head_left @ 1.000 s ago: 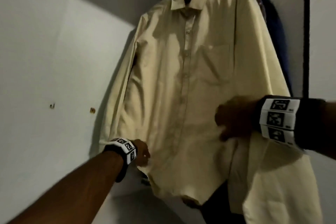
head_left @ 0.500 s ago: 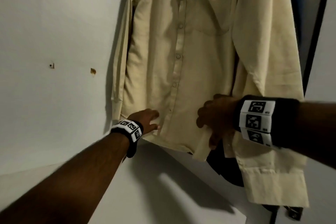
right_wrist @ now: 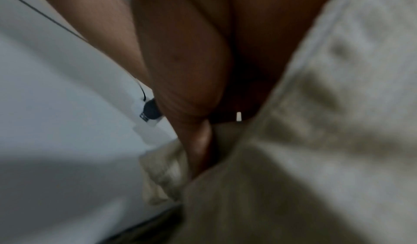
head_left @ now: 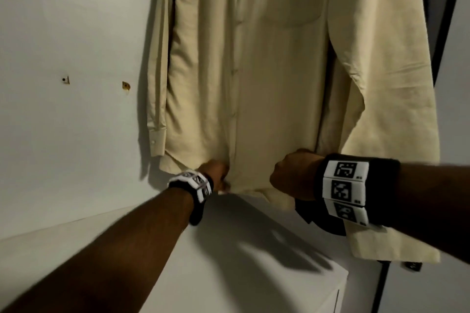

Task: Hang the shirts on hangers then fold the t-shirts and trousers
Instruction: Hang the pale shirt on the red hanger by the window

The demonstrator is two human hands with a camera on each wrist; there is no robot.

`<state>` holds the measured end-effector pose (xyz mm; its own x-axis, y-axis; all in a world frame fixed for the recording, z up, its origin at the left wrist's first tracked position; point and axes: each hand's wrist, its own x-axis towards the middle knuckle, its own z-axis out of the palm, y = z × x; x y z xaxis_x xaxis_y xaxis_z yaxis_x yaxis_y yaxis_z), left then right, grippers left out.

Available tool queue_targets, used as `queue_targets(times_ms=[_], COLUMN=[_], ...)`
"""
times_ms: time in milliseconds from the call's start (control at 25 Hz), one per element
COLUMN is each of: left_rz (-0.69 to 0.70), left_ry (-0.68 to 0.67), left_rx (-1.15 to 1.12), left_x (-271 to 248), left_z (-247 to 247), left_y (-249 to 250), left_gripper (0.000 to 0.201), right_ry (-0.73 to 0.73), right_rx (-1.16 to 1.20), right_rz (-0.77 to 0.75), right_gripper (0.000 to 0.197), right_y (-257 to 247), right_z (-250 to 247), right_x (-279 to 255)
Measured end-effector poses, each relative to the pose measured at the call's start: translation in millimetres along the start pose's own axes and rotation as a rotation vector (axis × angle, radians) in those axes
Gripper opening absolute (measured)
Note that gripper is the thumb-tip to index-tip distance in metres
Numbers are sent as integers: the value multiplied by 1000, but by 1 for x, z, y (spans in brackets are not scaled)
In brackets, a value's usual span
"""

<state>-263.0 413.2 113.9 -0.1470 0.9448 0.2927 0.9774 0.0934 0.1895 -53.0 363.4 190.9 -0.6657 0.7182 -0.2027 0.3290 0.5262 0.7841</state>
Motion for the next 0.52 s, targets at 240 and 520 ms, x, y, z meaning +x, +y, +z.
queue_targets(times_ms=[240, 520], left_rz=[78, -92], left_ry=[-171, 249], left_rx=[81, 332], left_x=[-11, -16], left_z=[-11, -32], left_y=[23, -48], left_gripper=[36, 66], right_ry=[27, 409], right_rx=[143, 460], right_rz=[104, 476], right_gripper=[43, 59], right_y=[-12, -55], right_z=[-2, 0], right_x=[-6, 62])
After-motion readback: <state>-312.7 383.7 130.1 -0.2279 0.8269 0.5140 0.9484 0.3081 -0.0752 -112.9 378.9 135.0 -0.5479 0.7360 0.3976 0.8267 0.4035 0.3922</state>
